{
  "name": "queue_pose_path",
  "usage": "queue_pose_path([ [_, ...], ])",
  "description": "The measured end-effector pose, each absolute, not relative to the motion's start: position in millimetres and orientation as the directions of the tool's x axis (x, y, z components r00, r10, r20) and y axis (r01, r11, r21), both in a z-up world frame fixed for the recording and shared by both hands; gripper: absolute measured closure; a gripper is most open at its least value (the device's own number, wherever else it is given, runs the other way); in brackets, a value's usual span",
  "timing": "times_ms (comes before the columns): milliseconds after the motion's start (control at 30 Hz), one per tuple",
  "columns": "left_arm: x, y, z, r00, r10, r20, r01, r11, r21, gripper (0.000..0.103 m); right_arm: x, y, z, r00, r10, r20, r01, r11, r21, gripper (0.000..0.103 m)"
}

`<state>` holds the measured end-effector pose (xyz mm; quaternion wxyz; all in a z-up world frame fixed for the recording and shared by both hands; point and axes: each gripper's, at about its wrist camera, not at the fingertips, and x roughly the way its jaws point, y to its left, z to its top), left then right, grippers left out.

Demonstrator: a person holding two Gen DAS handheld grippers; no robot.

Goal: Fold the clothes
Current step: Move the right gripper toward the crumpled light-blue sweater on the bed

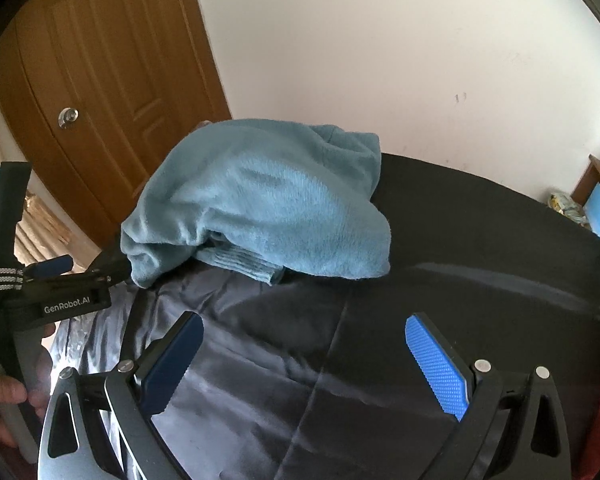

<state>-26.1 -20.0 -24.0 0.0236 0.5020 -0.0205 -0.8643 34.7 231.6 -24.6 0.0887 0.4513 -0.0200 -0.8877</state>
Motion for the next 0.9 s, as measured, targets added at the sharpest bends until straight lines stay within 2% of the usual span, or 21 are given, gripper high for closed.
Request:
queue_pose_path([
  [500,-45.1,-52.7,-41.4,-0.440,-0.047,-0.897,0.068,-0.997,0.019,0.000,3.9,252.2,-28.2,-0.562,-0.185,-0.806,0.115,-0.983,0.145,0.000],
  [900,-43.2,-74.8,-52.6,-0.409,-0.037,-0.912,0.080,-0.997,0.005,0.000,-91.6,281.7,-17.8,-0.585,-0.226,-0.779,0.035,-0.967,0.254,0.000],
])
